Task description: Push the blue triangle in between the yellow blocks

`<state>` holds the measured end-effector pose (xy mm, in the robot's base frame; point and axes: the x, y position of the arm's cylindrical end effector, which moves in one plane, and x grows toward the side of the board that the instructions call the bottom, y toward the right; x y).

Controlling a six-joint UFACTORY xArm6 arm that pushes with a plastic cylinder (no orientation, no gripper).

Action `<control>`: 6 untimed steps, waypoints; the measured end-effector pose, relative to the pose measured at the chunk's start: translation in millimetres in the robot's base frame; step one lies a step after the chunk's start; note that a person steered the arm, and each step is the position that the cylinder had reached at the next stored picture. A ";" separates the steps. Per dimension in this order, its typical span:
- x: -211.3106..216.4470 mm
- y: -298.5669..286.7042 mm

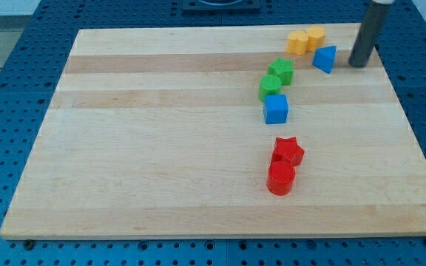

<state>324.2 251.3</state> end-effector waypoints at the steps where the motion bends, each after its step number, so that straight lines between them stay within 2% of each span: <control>1: 11.3 -26.3; 3: -32.4 -79.4; 4: -37.6 -81.3; 6: -19.1 -57.2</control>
